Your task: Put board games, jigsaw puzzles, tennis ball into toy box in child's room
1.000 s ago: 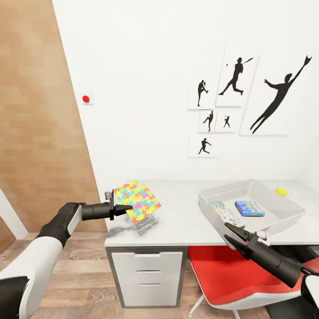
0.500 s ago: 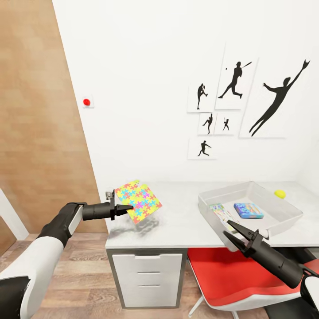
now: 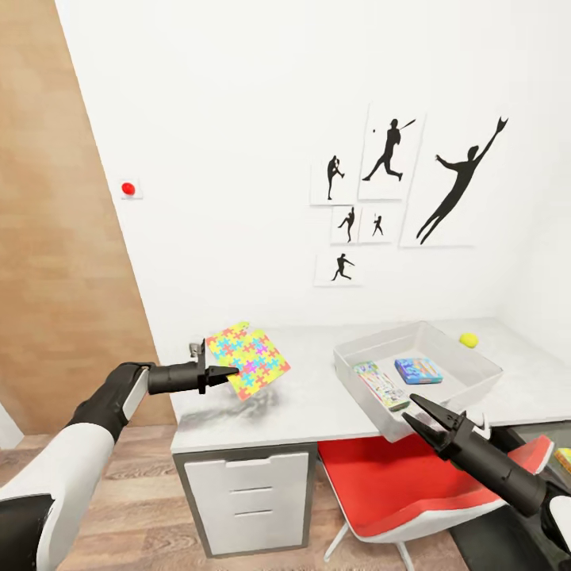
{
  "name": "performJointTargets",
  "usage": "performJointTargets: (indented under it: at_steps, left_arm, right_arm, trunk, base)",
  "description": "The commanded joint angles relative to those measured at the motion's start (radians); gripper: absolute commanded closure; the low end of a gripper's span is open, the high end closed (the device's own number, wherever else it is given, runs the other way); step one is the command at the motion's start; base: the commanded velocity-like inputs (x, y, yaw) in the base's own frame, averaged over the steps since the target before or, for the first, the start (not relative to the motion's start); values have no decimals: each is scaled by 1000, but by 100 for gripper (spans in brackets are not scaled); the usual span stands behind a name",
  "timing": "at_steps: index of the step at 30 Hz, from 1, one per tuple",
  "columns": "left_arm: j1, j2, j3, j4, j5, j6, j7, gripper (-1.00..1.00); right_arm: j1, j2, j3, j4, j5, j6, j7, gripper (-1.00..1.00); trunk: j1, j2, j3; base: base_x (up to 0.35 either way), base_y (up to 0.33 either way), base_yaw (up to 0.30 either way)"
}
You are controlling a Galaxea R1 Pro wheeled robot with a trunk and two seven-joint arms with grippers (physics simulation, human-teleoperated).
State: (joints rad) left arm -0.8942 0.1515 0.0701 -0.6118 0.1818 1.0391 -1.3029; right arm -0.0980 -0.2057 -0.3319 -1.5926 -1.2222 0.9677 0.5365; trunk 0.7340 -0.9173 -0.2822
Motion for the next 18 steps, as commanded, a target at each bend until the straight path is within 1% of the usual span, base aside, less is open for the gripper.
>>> performJointTargets:
  at_steps: [1,3,6,18]
  left_arm:
    - [0,1,0,0,1,7,-3,100]
    - [0,1,0,0,1,7,-3,100]
    - [0,1,0,0,1,7,-3,100]
    - [0,3,0,0,1,7,-3,100]
  right_arm:
    - [-1,0,-1,0,4,5,5,-100]
    - [-1,0,-1,0,4,5,5,-100]
    - [-2,-1,-1,0,4,5,5,-100]
    - [-1,-1,-1,0,5,5,5,-100]
  trunk:
    - [-4,6,2]
    - [-12,20,7]
    - [-23,41,16]
    - [-69,125,48]
  base:
    - [-220,0,-271]
    - [-249,0,-272]
    - [-113,0,-273]
    - [-10,0,-273]
